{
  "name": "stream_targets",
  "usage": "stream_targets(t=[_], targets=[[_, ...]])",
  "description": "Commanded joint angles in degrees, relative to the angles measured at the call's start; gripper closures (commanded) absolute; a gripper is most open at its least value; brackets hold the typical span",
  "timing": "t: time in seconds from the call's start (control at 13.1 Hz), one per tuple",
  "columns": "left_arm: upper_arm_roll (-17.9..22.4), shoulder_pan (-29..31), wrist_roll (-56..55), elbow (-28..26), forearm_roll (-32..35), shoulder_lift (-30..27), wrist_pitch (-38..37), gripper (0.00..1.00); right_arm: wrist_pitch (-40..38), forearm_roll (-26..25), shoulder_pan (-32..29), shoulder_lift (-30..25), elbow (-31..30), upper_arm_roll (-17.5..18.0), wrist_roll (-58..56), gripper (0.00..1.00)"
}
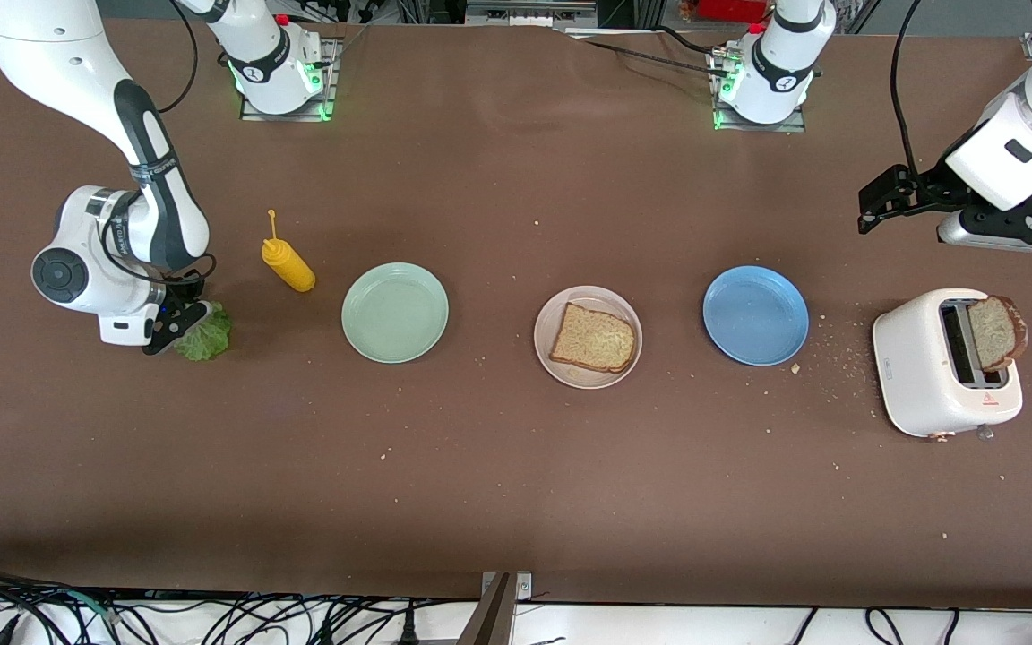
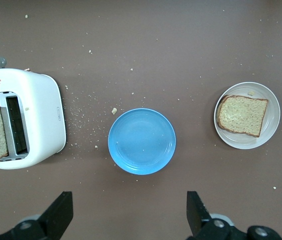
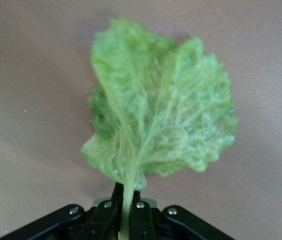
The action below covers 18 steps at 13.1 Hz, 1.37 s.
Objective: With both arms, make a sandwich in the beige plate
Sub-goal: 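Grasp the lettuce leaf and lift it with the right gripper, then carry the lettuce leaf over the bread on the beige plate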
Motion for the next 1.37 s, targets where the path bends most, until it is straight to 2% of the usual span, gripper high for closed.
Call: stream_targets(t=[0.0,0.15,0.3,0.61,0.76,0.91,1.14,1.3], targets=[[0.03,0.12,-0.04,0.07,-1.2,-0.38,-0.29,0.0,-12.99,0.37,-0.12,-1.39,9.0,0.13,0.19,1.0],[0.03,0.12,-0.04,0.07,-1.2,-0.38,-0.29,0.0,-22.15,0.37,0.32,-1.39,17.61,0.39,0.28,1.0],[0.03,0.12,0.05,0.07,-1.2,-0.38,-0.29,0.0,-29.01,3.34,1.29,-1.3,25.0,0.57,0.8,1.0],[0.03,0.12,-0.04,0.07,-1.2,-0.38,-0.29,0.0,-37.99,10.71,5.85,-1.22,35.48,0.57,15.44,1.0],[0.03,0.12,0.05,0.07,-1.2,-0.38,-0.29,0.0,-38.19,17.21,9.53,-1.22,37.68,0.66,24.23,1.0],[0.03,0.12,-0.04,0.07,-1.2,-0.38,-0.29,0.0,-37.14,20.92,14.89,-0.78,39.53,0.66,33.01,1.0],[0.03,0.12,0.05,0.07,-1.2,-0.38,-0.29,0.0,-26.71,22.87,22.89,2.38,42.61,2.85,41.21,1.0],[0.03,0.12,0.05,0.07,-1.2,-0.38,-0.29,0.0,-16.35,22.78,27.81,5.62,43.66,4.95,45.44,1.0]])
